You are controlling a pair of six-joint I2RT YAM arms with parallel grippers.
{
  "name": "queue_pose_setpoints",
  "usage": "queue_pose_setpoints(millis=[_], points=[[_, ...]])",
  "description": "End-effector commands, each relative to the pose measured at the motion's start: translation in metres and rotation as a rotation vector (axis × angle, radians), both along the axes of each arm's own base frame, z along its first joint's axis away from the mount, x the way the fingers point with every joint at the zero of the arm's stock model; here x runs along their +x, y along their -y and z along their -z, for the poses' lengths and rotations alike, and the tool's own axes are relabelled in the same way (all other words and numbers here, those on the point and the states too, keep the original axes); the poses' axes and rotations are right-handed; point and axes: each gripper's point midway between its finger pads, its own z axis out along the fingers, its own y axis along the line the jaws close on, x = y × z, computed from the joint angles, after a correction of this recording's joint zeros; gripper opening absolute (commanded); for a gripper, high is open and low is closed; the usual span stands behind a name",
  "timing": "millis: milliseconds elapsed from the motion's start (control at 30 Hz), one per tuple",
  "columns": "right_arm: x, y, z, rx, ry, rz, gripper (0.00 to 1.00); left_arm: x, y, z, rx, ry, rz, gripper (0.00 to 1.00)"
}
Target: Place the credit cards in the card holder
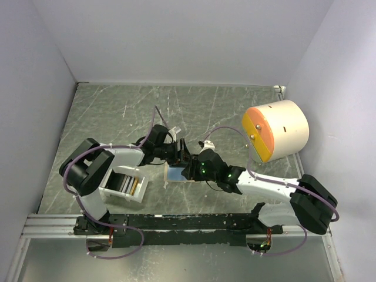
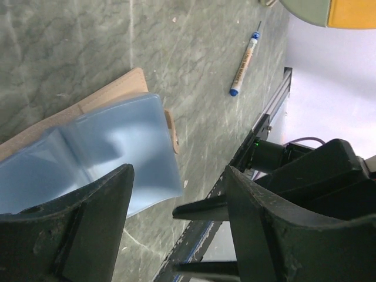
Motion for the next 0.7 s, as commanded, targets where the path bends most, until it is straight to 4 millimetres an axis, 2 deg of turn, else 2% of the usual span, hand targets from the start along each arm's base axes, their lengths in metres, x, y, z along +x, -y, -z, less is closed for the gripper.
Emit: queue_pose_setpoints(millis=[0, 133, 200, 300, 333, 533, 667], points=[[0.015, -0.001, 0.006, -0.047, 0.027, 0.042, 0.38, 0.014, -0.003, -0.013, 0.056, 0.08, -0.047, 0.74], [0.018, 0.005, 0.026, -0.118, 0.006, 0.067, 0.37, 0.029, -0.026, -0.024, 0.197, 0.14, -0.12, 0.74], [0.018, 0.008, 0.033, -0.13, -0.001, 0.077, 0.37, 0.038, -0.042, -0.037, 0.262, 0.186, -0.167, 0.74], [0.017, 0.011, 0.043, -0.15, -0.009, 0.083, 0.36, 0.047, -0.074, -0.057, 0.355, 0.244, -0.241, 0.74], [0.017, 0.012, 0.045, -0.159, -0.01, 0.085, 0.36, 0.047, -0.086, -0.058, 0.393, 0.244, -0.251, 0.74], [0.018, 0.015, 0.055, -0.193, -0.014, 0.079, 0.35, 0.017, -0.157, -0.077, 0.643, 0.238, -0.273, 0.72], [0.017, 0.013, 0.056, -0.187, -0.01, 0.066, 0.35, -0.011, -0.192, -0.084, 0.759, 0.211, -0.28, 0.72]])
